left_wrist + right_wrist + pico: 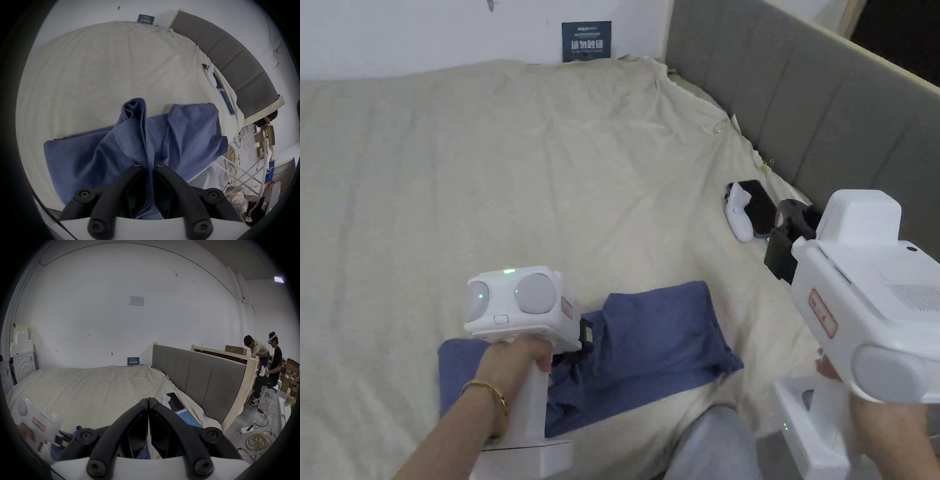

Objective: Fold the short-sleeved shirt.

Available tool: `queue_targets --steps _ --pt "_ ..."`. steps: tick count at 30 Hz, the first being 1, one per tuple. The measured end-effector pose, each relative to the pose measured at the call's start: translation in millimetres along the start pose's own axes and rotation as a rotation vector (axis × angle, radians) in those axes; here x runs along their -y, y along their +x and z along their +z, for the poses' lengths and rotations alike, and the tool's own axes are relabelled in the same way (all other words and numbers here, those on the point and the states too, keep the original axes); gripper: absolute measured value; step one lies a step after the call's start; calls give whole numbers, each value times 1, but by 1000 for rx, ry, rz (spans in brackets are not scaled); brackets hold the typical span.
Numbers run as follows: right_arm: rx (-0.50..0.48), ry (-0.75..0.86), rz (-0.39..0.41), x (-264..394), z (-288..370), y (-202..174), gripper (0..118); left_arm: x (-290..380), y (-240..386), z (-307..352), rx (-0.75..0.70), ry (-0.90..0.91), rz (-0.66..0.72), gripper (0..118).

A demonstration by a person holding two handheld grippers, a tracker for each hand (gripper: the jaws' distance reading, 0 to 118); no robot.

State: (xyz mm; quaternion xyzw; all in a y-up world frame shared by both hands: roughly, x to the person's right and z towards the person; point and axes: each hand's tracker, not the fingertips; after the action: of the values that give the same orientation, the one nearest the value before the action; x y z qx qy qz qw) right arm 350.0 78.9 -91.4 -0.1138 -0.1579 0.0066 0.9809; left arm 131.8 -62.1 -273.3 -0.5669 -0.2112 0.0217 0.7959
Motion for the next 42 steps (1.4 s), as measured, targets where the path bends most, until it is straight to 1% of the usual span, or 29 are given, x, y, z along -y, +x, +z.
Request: queue_targets --steps 1,2,4,5,7,9,11,13,15,17,18,19,20,21,22,24,27,33,36,39,42 --pt "4 -3 -1 1 -1 2 0 2 4 -6 -11 0 -20 24" --pt "5 -6 -1 1 -1 3 0 3 7 -11 -27 0 -42 43" --pt "6 -7 0 1 -2 4 0 3 10 -14 30 9 -48 90" --pt "5 -8 1 2 -2 3 0 2 11 -12 53 11 -23 100" --pt "-1 -9 3 2 -2 3 0 -2 12 4 100 58 14 102" --pt "-8 -10 6 2 -3 1 0 -10 6 24 162 121 19 102" --pt "-17 -7 13 1 -3 -1 0 -19 -4 54 159 217 37 102" --pt "-25 -3 16 1 -3 -5 0 -21 -17 81 121 329 30 97" --pt "-34 0 13 0 -4 -7 0 -15 -26 106 34 427 6 95" --pt "-45 0 13 0 -6 -12 0 -6 -36 118 -94 495 -40 73" --pt "-49 1 14 -1 -6 -13 0 0 -40 119 -149 512 -68 58" --pt "-55 2 15 -1 -7 -15 0 7 -42 120 -206 527 -87 33" --pt "-61 4 14 -1 -7 -17 0 15 -47 116 -244 536 -95 15" --pt "-66 6 15 -2 -6 -20 0 22 -51 112 -266 531 -90 3" --pt "-69 7 16 -2 -6 -21 0 29 -56 107 -253 512 -85 0" --pt "-78 9 16 -2 -6 -24 0 40 -66 87 -236 457 -65 0" --pt "-85 9 21 -2 -5 -27 0 64 -62 62 -235 394 -76 0" --pt "-84 1 19 0 -4 -26 0 94 -33 15 -192 244 -167 0" --pt "-75 -4 20 2 -2 -22 0 99 -18 4 -180 235 -156 0" --pt "-64 -12 21 4 -2 -17 0 103 1 4 -78 247 -169 0" --pt "-55 -19 17 6 -2 -14 0 106 25 -3 -34 249 -258 0"
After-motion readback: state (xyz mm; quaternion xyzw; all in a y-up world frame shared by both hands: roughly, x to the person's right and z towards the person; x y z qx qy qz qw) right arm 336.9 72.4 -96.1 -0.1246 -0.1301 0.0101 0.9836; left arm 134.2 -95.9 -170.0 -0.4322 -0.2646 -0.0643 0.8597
